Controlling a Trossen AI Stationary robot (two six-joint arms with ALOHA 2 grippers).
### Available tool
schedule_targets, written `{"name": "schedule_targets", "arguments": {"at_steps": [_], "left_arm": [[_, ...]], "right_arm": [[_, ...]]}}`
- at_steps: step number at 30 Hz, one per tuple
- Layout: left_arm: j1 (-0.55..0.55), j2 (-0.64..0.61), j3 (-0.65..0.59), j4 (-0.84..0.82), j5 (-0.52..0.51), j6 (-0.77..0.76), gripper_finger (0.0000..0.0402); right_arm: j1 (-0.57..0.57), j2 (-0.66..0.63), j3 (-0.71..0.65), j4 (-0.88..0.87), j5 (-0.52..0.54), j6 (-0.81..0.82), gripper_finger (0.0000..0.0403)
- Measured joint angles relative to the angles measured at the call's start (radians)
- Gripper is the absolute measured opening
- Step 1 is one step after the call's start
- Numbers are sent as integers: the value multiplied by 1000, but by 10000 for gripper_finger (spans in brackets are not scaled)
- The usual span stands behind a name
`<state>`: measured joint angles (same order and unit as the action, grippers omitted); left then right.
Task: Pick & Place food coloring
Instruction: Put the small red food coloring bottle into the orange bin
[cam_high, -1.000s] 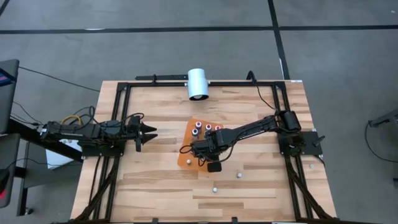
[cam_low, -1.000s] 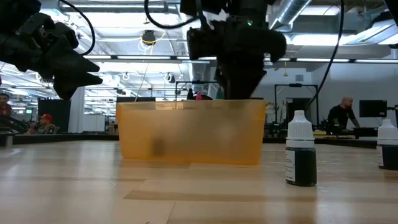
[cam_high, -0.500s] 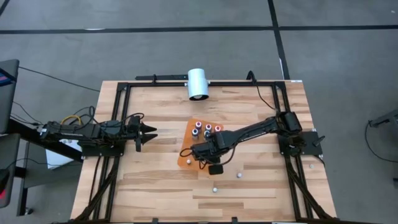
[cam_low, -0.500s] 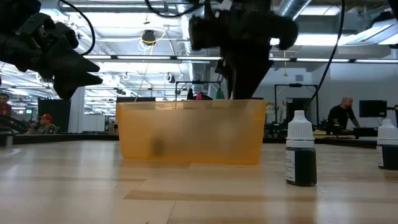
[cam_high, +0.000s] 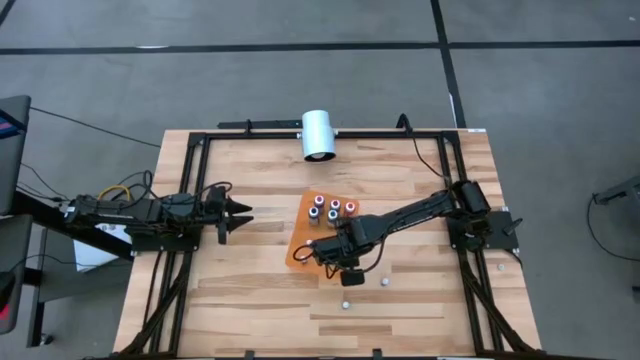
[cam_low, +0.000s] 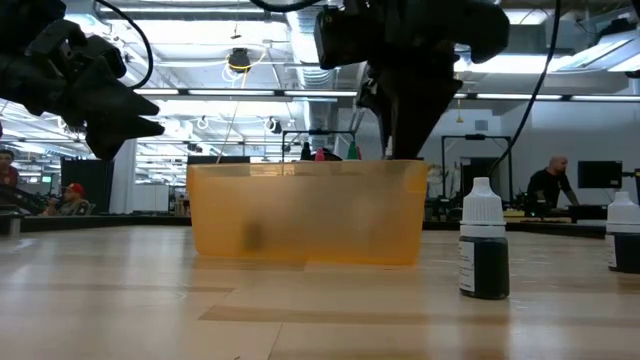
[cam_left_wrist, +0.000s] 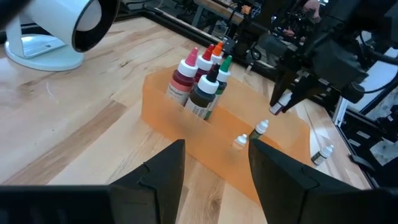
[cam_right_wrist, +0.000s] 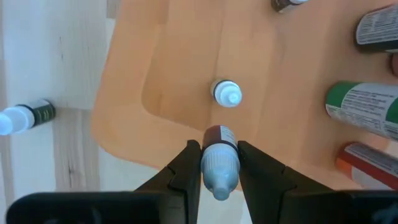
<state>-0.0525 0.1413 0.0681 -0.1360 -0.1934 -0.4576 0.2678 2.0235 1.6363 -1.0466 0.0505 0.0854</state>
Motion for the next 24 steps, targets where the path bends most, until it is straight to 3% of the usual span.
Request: {"name": "schedule_targets", "arguments": {"at_steps": [7,17,24], "left_arm": [[0,0,0,-1,14,-5,169],[0,0,0,-1,13,-3,169],[0,0,0,-1,13,2,169]], "right_arm": [[29,0,3,0,-53,3,92],[37,0,3,16,-49,66,92],[26,2,79,15,-45,40,92]]}}
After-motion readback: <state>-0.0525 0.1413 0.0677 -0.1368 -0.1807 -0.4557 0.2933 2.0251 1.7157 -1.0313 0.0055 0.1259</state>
